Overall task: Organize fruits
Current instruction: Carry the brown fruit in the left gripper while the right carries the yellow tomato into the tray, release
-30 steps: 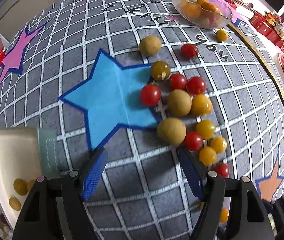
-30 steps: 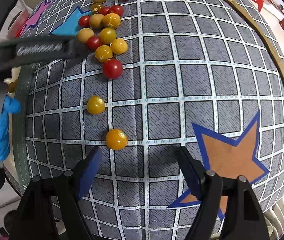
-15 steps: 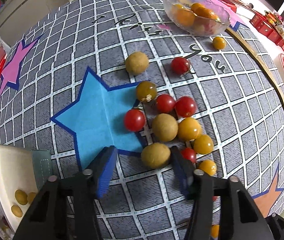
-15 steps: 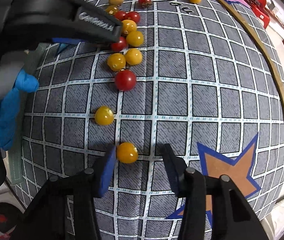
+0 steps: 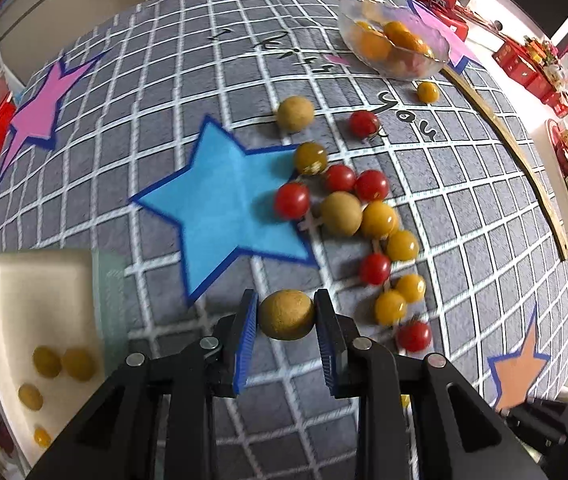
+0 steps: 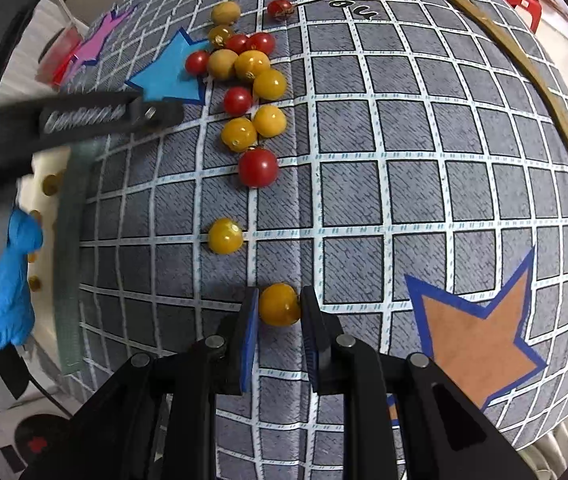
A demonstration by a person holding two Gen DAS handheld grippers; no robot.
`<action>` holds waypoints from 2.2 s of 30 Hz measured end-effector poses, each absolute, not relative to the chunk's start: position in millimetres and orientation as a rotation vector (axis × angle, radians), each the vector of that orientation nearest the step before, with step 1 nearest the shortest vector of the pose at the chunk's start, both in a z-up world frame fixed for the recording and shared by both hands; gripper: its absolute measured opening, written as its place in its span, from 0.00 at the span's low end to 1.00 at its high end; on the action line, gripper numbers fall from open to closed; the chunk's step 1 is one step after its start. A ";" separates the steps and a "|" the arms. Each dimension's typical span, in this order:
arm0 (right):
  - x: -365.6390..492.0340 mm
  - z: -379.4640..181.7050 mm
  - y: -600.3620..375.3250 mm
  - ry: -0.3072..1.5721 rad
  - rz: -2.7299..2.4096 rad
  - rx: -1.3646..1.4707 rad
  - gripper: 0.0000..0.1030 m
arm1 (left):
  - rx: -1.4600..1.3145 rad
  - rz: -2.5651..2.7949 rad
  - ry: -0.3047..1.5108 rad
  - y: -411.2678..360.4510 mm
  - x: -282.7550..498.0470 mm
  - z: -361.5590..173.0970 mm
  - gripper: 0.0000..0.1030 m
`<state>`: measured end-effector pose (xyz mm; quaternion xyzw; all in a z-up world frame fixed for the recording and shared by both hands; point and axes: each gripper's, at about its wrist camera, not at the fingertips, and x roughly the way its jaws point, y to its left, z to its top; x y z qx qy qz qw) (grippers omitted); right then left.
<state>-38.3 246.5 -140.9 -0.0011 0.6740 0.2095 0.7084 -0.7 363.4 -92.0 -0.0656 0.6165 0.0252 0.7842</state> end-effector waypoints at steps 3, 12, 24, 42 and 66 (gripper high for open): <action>-35.6 -137.4 247.6 1.494 0.483 0.018 0.22 | -0.154 0.064 1.322 366.5 -12.4 -84.7 0.29; -34.6 -126.4 253.0 1.489 0.498 0.000 0.22 | -0.210 0.111 1.305 401.2 -58.3 -80.1 0.29; -43.2 -95.9 298.1 1.449 0.610 -0.098 0.22 | -0.313 0.230 1.279 478.2 -157.9 -61.7 0.29; -49.6 -88.1 447.2 1.429 0.825 -0.241 0.22 | -0.377 0.387 1.294 547.3 -209.5 -90.3 0.29; -38.3 -138.8 502.9 1.501 0.808 -0.335 0.23 | -0.298 0.392 1.320 540.2 -212.5 -111.1 0.29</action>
